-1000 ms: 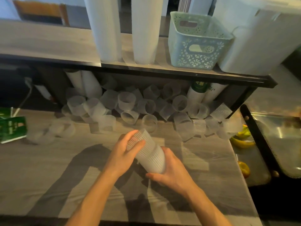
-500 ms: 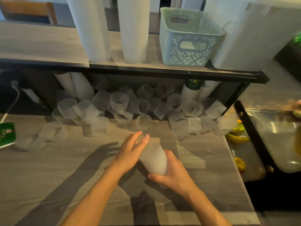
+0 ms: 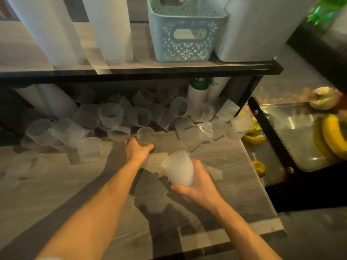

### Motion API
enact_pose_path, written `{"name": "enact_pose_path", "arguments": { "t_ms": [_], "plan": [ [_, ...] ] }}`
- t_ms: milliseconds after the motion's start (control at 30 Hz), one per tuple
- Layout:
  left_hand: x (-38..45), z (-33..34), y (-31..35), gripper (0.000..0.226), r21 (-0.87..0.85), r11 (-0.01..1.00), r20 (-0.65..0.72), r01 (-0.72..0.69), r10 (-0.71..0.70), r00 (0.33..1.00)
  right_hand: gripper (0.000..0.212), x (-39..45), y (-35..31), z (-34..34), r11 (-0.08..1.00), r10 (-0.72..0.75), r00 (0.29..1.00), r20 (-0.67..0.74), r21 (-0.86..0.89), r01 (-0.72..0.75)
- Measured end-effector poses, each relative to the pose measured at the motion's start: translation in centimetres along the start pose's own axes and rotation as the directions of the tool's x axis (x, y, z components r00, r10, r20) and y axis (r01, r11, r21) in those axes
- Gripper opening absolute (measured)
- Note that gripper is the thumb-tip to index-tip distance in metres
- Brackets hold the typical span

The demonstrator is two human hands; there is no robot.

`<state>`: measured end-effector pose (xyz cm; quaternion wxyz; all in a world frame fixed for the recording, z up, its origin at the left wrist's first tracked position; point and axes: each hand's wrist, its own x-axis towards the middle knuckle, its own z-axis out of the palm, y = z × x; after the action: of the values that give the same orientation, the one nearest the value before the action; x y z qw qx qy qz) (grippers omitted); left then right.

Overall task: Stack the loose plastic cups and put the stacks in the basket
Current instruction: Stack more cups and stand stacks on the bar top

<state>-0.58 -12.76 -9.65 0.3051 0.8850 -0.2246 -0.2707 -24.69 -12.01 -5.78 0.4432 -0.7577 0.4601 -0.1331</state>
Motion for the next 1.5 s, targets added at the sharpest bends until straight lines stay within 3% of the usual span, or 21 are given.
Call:
{"name": "enact_pose_path", "arguments": {
  "t_ms": [200,367,600,700,833,967,1067,1267,1500],
  "plan": [
    [-1.0,0.2,-0.9,0.072,-0.168,0.985,-0.04,-0.042,0.036,0.999,0.082,-0.3,0.2,0.6,0.999,0.011,1.0,0.007,0.036,-0.011],
    [-4.2,-2.2,-3.1,0.064,-0.322,0.932,0.036,-0.167,0.189,0.981,0.087,-0.2,-0.2,0.7,1.0,0.012,1.0,0.012,0.018,-0.012],
    [-7.7,-5.8,-6.5,0.043,-0.437,0.872,0.192,-0.219,0.329,0.925,0.081,0.1,-1.2,1.4,0.989,-0.023,0.996,0.084,-0.14,0.035],
    [-8.2,-7.1,-7.1,0.052,-0.505,0.826,0.19,-0.25,0.39,0.901,0.08,-0.1,-1.8,2.2,0.98,-0.046,0.988,0.145,-0.183,0.072],
    [-8.4,-9.1,-7.9,0.056,-0.437,0.836,0.161,-0.332,0.436,0.885,0.085,-0.7,-2.4,2.7,0.965,-0.074,0.971,0.229,-0.23,0.128],
    [-9.5,-10.4,-7.2,0.047,-0.444,0.801,0.164,-0.402,0.514,0.842,0.094,-1.0,-3.3,3.2,0.957,-0.111,0.953,0.281,-0.228,0.179],
    [-10.2,-10.4,-6.8,0.045,-0.513,0.751,0.172,-0.416,0.565,0.807,0.094,-1.3,-4.2,3.4,0.948,-0.15,0.944,0.293,-0.228,0.222],
    [-11.0,-9.9,-6.4,0.039,-0.451,0.739,0.141,-0.5,0.612,0.778,0.091,-1.8,-4.7,3.6,0.944,-0.183,0.941,0.286,-0.217,0.25],
    [-11.0,-9.7,-5.8,0.053,-0.25,0.755,0.251,-0.606,0.655,0.713,0.089,-2.1,-4.8,3.7,0.94,-0.187,0.934,0.305,-0.221,0.261]
  ]
}}
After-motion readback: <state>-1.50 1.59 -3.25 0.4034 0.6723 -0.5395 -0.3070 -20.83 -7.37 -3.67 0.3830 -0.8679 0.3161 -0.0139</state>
